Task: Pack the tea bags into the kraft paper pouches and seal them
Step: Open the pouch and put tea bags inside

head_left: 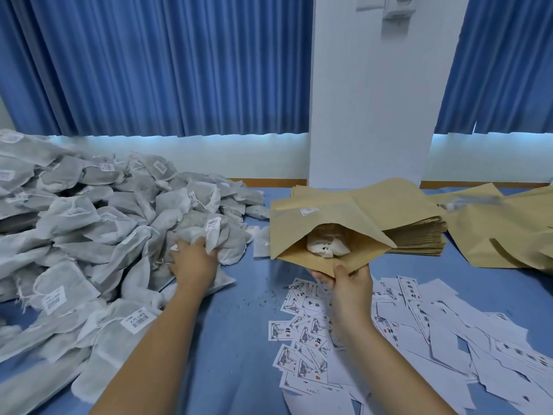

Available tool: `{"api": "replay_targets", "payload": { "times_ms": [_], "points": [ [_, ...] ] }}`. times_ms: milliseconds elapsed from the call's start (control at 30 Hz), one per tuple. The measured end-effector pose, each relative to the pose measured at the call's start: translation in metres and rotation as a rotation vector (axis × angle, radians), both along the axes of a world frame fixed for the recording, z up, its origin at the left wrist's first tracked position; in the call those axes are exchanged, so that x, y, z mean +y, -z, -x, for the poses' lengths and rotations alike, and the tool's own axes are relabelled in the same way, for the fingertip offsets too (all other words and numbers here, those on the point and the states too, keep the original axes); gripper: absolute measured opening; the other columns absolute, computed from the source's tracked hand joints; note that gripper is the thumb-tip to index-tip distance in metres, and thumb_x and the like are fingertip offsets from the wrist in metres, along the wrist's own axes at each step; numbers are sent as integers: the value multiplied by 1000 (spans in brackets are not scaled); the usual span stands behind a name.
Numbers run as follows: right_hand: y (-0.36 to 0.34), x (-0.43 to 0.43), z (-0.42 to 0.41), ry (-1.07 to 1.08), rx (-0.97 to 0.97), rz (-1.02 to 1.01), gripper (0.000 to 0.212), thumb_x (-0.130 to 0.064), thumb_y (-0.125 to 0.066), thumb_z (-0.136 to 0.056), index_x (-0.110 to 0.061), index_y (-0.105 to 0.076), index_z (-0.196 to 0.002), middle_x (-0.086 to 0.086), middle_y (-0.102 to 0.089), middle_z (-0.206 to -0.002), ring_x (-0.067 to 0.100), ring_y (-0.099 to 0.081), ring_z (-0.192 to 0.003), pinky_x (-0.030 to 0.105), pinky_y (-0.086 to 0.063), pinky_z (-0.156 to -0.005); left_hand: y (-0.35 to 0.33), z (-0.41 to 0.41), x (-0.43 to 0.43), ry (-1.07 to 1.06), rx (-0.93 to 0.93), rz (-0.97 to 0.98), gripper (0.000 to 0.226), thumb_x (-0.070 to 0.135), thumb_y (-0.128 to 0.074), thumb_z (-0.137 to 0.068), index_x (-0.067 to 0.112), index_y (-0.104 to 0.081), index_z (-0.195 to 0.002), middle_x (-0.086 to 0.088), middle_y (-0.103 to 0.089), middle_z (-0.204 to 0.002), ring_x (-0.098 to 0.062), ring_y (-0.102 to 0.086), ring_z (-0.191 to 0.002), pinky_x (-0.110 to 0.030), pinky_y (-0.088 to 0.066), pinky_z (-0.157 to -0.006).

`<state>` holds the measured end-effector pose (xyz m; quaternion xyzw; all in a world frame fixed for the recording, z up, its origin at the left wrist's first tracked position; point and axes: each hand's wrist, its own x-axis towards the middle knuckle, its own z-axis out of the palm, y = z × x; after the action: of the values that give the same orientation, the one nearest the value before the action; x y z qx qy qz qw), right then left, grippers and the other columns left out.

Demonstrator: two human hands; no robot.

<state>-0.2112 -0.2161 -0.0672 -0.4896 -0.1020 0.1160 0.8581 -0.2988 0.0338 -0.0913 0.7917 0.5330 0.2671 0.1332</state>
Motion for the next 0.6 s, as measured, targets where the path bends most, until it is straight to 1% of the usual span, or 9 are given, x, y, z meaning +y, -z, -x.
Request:
{"api": "replay_targets", "payload": {
  "times_ms": [67,167,233,267,333,367,433,500,600],
  "points": [
    [-1,-1,-2,9,29,-31,32,6,-41,-97,-8,-48,-125,14,-61,-117,36,-67,-88,19,-53,-53,1,1,-2,3,-203,-84,27,29,-59,-87,9,-63,-103,-24,-45,-116,-44,-45,-110,-51,-41,-91],
    [-3,-2,-3,-3,14,-62,31,6,-41,-97,-11,-50,-121,7,-63,-109,16,-70,-71,21,-56,-56,-13,3,-11,30,-520,-189,18,15,-64,-82,2,-61,-92,-21,-44,-110,-39,-46,-100,-39,-40,-81],
    [-3,-1,-2,-25,15,-83,28,6,-39,-98,-11,-49,-117,7,-64,-102,15,-70,-63,22,-56,-55,-28,4,-22,106,-686,-269,9,6,-61,-77,0,-59,-83,-19,-45,-100,-33,-49,-88,-31,-36,-76],
    [-2,-1,-3,-35,21,-92,26,6,-39,-98,-9,-49,-117,10,-64,-101,20,-69,-63,23,-56,-55,-37,5,-29,170,-754,-301,3,6,-56,-76,3,-56,-75,-15,-46,-90,-27,-48,-78,-29,-33,-71],
    [-2,-1,-4,-41,29,-97,25,5,-38,-98,-8,-47,-117,16,-64,-102,31,-68,-69,24,-56,-55,-55,7,-51,351,-884,-250,11,8,-47,-72,16,-44,-65,-3,-42,-71,-14,-38,-63,-28,-29,-62],
    [-1,-2,-3,-39,24,-91,25,5,-38,-98,-9,-47,-117,15,-64,-101,31,-67,-69,24,-56,-56,-64,10,-64,455,-955,-172,13,8,-44,-71,19,-40,-66,2,-41,-67,-11,-35,-61,-28,-29,-58],
    [-2,-2,-2,-34,6,-70,25,6,-38,-98,-10,-49,-115,9,-64,-96,22,-67,-61,23,-55,-55,-82,15,-91,656,-1052,-18,16,8,-42,-72,23,-45,-74,11,-47,-67,-3,-40,-60,-22,-34,-56],
    [-3,-2,-2,-22,-4,-54,24,6,-38,-98,-9,-50,-112,7,-64,-93,16,-66,-58,23,-55,-54,-98,20,-113,883,-979,84,23,3,-46,-77,24,-54,-81,19,-59,-73,4,-51,-64,-13,-42,-60],
    [-1,-6,-3,-60,12,2,20,3,-40,-99,-9,-53,-109,9,-62,-99,11,-66,-68,22,-53,-60,-114,13,-150,1262,-621,159,46,-12,-45,-80,28,-66,-82,22,-67,-84,8,-61,-79,-6,-45,-68]
  ]
}}
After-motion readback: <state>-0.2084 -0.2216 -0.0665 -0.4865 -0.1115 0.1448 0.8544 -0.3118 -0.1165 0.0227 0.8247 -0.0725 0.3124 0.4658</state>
